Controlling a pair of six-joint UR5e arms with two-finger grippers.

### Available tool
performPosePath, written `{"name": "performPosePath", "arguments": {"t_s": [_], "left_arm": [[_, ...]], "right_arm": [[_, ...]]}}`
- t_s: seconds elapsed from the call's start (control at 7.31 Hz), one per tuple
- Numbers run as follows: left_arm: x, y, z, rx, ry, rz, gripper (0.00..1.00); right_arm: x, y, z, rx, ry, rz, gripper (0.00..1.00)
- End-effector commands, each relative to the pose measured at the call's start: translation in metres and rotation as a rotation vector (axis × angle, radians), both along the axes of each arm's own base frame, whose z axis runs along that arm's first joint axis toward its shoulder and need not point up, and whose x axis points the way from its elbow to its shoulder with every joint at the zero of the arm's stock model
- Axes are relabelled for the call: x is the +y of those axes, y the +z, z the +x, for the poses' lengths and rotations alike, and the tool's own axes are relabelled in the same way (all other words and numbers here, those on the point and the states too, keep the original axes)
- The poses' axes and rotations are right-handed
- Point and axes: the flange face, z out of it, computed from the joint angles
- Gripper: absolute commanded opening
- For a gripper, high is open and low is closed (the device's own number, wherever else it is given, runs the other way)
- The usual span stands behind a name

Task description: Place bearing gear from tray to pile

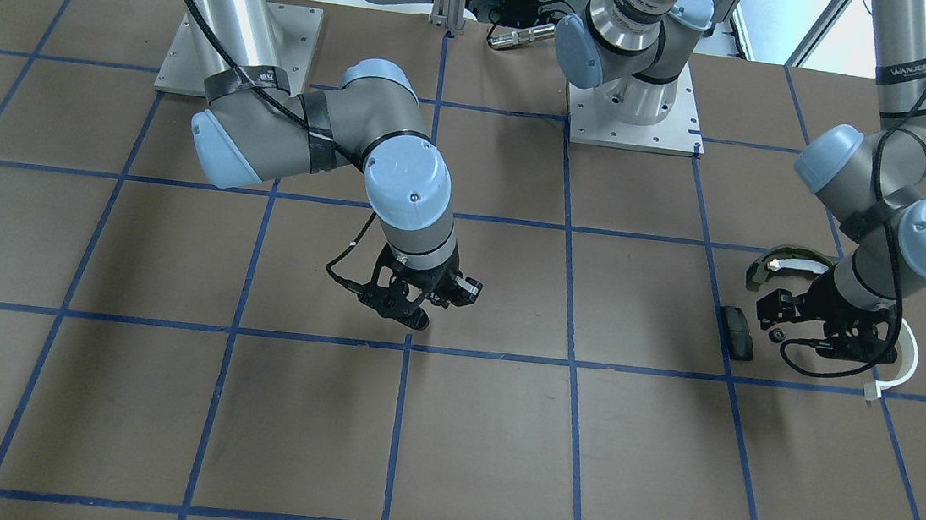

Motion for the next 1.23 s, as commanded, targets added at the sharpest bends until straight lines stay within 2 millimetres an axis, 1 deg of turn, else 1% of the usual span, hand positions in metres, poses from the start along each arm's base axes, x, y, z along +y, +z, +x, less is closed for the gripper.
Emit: {"name": "performPosePath", "arguments": {"t_s": [0.0,0.14,0.27,0.41,0.55,0.68,0.82,0.96,1.09], "left_arm": [[-0.010,0.020,-0.047,0.034,0.044,-0.022,1.00],[-0.014,0.024,-0.077,0.033,0.079,-0.025,1.00],[-0.020,0.025,-0.110,0.029,0.118,-0.035,1.00],[-0.024,0.025,-0.138,0.025,0.138,-0.042,1.00],[-0.025,0.024,-0.162,0.025,0.164,-0.046,1.00],[-0.024,0.028,-0.186,0.026,0.153,-0.057,1.00],[-0.020,0.033,-0.213,0.028,0.129,-0.067,1.00],[-0.018,0.033,-0.245,0.030,0.151,-0.080,1.00],[-0.020,0.036,-0.283,0.029,0.175,-0.103,1.00]], "right_arm": [[0.012,-0.024,0.000,0.006,0.005,0.048,0.00],[0.017,-0.032,-0.003,0.007,0.004,0.036,0.15],[0.016,-0.033,-0.004,0.000,-0.001,0.004,0.70],[0.013,-0.026,-0.005,-0.005,-0.004,-0.016,1.00],[0.007,-0.015,-0.011,-0.006,-0.009,-0.032,1.00],[0.002,0.008,-0.036,0.030,-0.018,-0.063,1.00],[-0.006,0.041,-0.073,0.045,0.009,-0.067,1.00],[-0.013,0.074,-0.121,0.045,0.068,-0.069,1.00],[-0.016,0.106,-0.159,0.037,0.147,-0.119,1.00]]}}
